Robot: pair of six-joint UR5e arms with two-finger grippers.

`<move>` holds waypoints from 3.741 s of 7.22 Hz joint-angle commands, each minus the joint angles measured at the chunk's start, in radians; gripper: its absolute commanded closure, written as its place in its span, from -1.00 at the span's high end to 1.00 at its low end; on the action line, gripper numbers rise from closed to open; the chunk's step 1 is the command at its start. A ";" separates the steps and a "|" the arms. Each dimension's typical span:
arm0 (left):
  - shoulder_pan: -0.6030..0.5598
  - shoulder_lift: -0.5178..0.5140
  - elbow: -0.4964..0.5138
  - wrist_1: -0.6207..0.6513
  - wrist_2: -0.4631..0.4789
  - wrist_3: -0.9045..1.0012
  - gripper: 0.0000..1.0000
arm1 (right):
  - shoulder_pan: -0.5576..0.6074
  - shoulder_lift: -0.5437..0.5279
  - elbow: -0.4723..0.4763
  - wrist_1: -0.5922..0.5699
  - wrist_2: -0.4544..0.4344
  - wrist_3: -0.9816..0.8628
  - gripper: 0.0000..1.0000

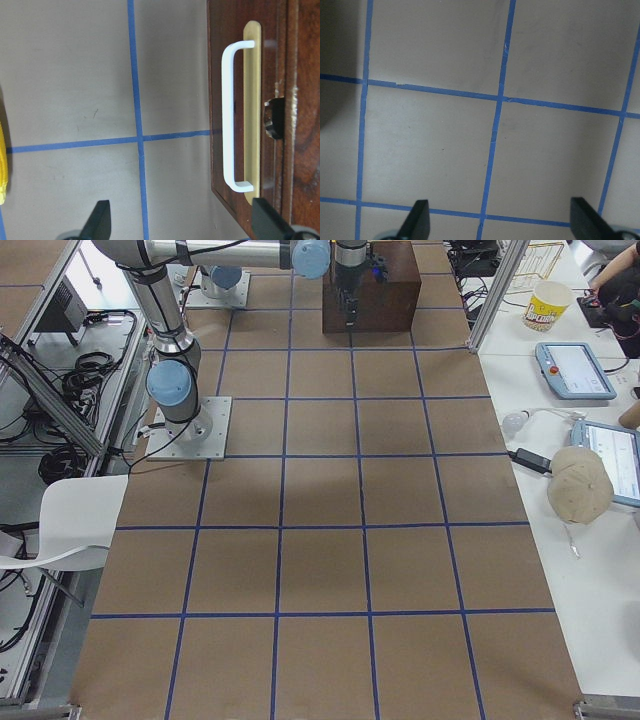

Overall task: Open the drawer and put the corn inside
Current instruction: 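Move the left gripper down beside the cabinet toward the white drawer handle, then close the left gripper on the white drawer handle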

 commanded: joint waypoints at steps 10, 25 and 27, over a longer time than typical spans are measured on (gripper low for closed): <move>-0.015 -0.109 -0.090 0.145 -0.158 -0.068 1.00 | 0.000 0.000 -0.001 0.000 0.000 0.000 1.00; -0.043 -0.158 -0.116 0.175 -0.156 -0.055 1.00 | 0.000 0.000 -0.001 0.000 0.000 0.000 1.00; -0.043 -0.156 -0.108 0.193 -0.150 -0.053 1.00 | 0.000 0.000 -0.001 0.000 0.000 0.000 1.00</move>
